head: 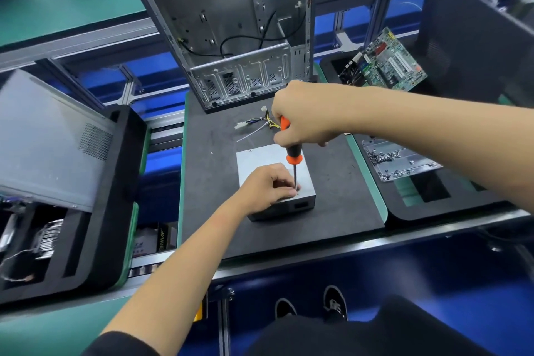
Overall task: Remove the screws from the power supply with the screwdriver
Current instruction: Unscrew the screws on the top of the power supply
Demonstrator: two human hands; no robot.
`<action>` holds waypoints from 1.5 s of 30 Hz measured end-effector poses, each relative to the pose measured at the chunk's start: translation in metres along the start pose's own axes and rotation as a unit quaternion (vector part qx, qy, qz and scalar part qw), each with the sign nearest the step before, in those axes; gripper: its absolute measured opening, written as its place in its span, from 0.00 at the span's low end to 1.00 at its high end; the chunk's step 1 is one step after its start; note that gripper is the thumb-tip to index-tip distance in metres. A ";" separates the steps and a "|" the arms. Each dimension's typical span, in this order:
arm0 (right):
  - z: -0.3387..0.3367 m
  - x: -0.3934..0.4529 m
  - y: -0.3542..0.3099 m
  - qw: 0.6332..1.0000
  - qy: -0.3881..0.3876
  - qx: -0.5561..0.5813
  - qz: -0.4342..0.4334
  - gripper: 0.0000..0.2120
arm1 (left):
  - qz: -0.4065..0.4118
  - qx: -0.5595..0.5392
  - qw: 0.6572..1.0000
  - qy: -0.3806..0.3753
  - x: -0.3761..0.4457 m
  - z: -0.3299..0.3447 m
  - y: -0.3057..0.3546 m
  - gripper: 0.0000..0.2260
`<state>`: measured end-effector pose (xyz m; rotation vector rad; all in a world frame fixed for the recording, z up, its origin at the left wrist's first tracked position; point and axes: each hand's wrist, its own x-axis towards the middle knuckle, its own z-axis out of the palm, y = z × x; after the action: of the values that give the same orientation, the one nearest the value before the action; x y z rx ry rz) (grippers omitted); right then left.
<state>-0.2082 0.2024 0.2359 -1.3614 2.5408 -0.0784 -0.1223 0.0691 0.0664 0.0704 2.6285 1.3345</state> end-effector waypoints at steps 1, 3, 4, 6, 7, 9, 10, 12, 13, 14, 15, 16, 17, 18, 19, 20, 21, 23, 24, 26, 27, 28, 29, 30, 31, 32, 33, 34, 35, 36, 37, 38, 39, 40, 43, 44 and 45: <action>0.000 0.000 0.000 1.000 -0.001 0.010 0.008 0.11 | -0.001 0.002 1.000 0.000 0.000 0.001 0.000 0.02; 0.000 -0.001 0.001 0.999 -0.010 0.027 0.015 0.12 | -0.001 -0.001 1.000 -0.001 0.000 0.002 0.000 0.03; -0.001 -0.001 0.001 0.999 -0.014 0.031 0.015 0.12 | -0.003 -0.004 1.000 -0.001 0.001 0.002 0.001 0.04; 0.000 -0.002 0.002 0.999 -0.014 0.030 0.013 0.11 | -0.009 -0.012 1.000 0.001 0.001 0.002 0.001 0.09; 0.001 -0.002 0.002 1.000 -0.010 0.027 0.011 0.11 | -0.011 -0.016 1.000 0.000 0.001 0.002 0.001 0.11; 0.002 -0.001 0.002 1.000 -0.005 0.018 0.006 0.12 | -0.015 -0.018 1.000 0.000 0.001 0.004 0.000 0.09; 0.002 -0.001 0.002 1.000 -0.004 0.015 0.004 0.12 | -0.017 -0.018 1.000 0.001 0.002 0.004 0.000 0.08; 0.004 0.000 0.003 1.000 -0.002 0.010 -0.001 0.12 | -0.016 -0.021 1.000 0.004 0.002 0.005 0.000 0.10; 0.004 0.000 0.003 1.000 0.002 0.007 -0.006 0.12 | -0.015 -0.023 1.000 0.006 0.002 0.005 0.000 0.12; 0.004 -0.001 0.003 1.000 0.005 0.003 -0.015 0.12 | -0.013 -0.021 1.000 0.007 0.002 0.005 0.000 0.13; 0.004 -0.001 0.004 1.000 0.005 -0.005 -0.028 0.12 | -0.010 -0.018 1.000 0.008 0.002 0.005 0.000 0.13; 0.005 -0.002 0.003 0.999 0.000 -0.018 -0.049 0.11 | -0.008 -0.015 1.000 0.008 0.002 0.005 0.000 0.13; 0.005 -0.003 0.002 0.997 -0.007 -0.029 -0.078 0.09 | -0.006 -0.013 1.000 0.008 0.001 0.004 0.000 0.10; 0.004 -0.003 0.000 0.993 -0.022 -0.038 -0.107 0.07 | -0.004 -0.005 1.000 0.006 0.001 0.004 0.001 0.07; 0.004 -0.003 -0.002 0.989 -0.037 -0.045 -0.135 0.04 | -0.001 0.007 1.000 0.003 0.001 0.003 0.001 0.04; 0.002 -0.003 -0.006 0.985 -0.056 -0.055 -0.153 0.04 | 0.002 0.024 1.000 -0.002 0.002 0.001 0.001 0.03; 0.001 -0.001 -0.007 0.982 -0.072 -0.056 -0.167 0.06 | 0.003 0.037 0.999 -0.008 0.002 -0.001 0.001 0.02; -0.001 0.001 -0.010 0.980 -0.097 -0.046 -0.167 0.10 | 0.002 0.048 0.999 -0.022 0.003 -0.004 0.001 0.02; -0.004 0.001 -0.012 0.980 -0.106 -0.042 -0.165 0.11 | 0.002 0.051 0.998 -0.025 0.003 -0.005 0.001 0.02; -0.003 0.000 -0.014 0.979 -0.100 -0.044 -0.170 0.08 | 0.003 0.047 0.999 -0.023 0.002 -0.007 0.002 0.03; -0.001 -0.001 -0.015 0.979 -0.084 -0.063 -0.172 0.02 | 0.000 0.038 0.999 -0.020 0.000 -0.007 0.002 0.02; 0.000 -0.001 -0.016 0.981 -0.067 -0.091 -0.157 0.06 | -0.005 0.026 0.999 -0.019 -0.001 -0.007 0.002 0.02; 0.001 -0.001 -0.016 0.981 -0.055 -0.128 -0.138 0.13 | -0.007 0.019 1.000 -0.019 -0.001 -0.007 0.003 0.02; 0.002 -0.002 -0.016 0.978 -0.059 -0.165 -0.115 0.16 | -0.004 0.020 1.000 -0.019 -0.001 -0.007 0.003 0.03; 0.002 -0.002 -0.016 0.974 -0.062 -0.192 -0.102 0.16 | 0.001 0.024 1.000 -0.020 -0.001 -0.007 0.004 0.04; 0.003 -0.002 -0.017 0.970 -0.072 -0.212 -0.093 0.16 | 0.004 0.027 0.999 -0.021 -0.001 -0.007 0.004 0.05; 0.002 -0.002 -0.017 0.967 -0.084 -0.227 -0.082 0.17 | 0.005 0.028 0.999 -0.023 0.000 -0.007 0.003 0.06; 0.000 -0.004 -0.017 0.962 -0.109 -0.238 -0.074 0.17 | 0.004 0.028 0.999 -0.024 0.000 -0.008 0.003 0.07; -0.002 -0.005 -0.017 0.958 -0.130 -0.244 -0.079 0.17 | 0.003 0.027 0.999 -0.025 0.000 -0.008 0.003 0.08; -0.002 -0.006 -0.016 0.957 -0.138 -0.237 -0.090 0.16 | 0.001 0.026 0.999 -0.027 0.000 -0.008 0.003 0.08; -0.001 -0.006 -0.015 0.960 -0.131 -0.224 -0.108 0.15 | 0.000 0.029 0.999 -0.028 0.000 -0.008 0.003 0.07; -0.002 -0.008 -0.016 0.962 -0.118 -0.208 -0.130 0.13 | 0.000 0.036 0.999 -0.029 0.000 -0.008 0.003 0.06; -0.002 -0.009 -0.016 0.965 -0.110 -0.185 -0.150 0.09 | -0.001 0.042 0.999 -0.028 0.000 -0.008 0.003 0.04; -0.003 -0.010 -0.017 0.965 -0.111 -0.161 -0.172 0.06 | -0.007 0.043 0.999 -0.026 0.000 -0.007 0.003 0.03; -0.007 -0.011 -0.019 0.958 -0.134 -0.138 -0.213 0.13 | -0.019 0.030 0.999 -0.028 -0.001 -0.008 0.005 0.03; -0.009 -0.011 -0.018 0.959 -0.134 -0.134 -0.209 0.15 | -0.008 0.036 0.999 -0.031 -0.001 -0.008 0.006 0.02; -0.011 -0.010 -0.017 0.962 -0.128 -0.125 -0.204 0.15 | 0.004 0.040 0.999 -0.036 -0.002 -0.009 0.007 0.02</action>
<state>-0.1920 0.2007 0.2512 -1.8412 2.0796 0.3326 -0.1227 0.0661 0.0773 0.1367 2.6240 1.2051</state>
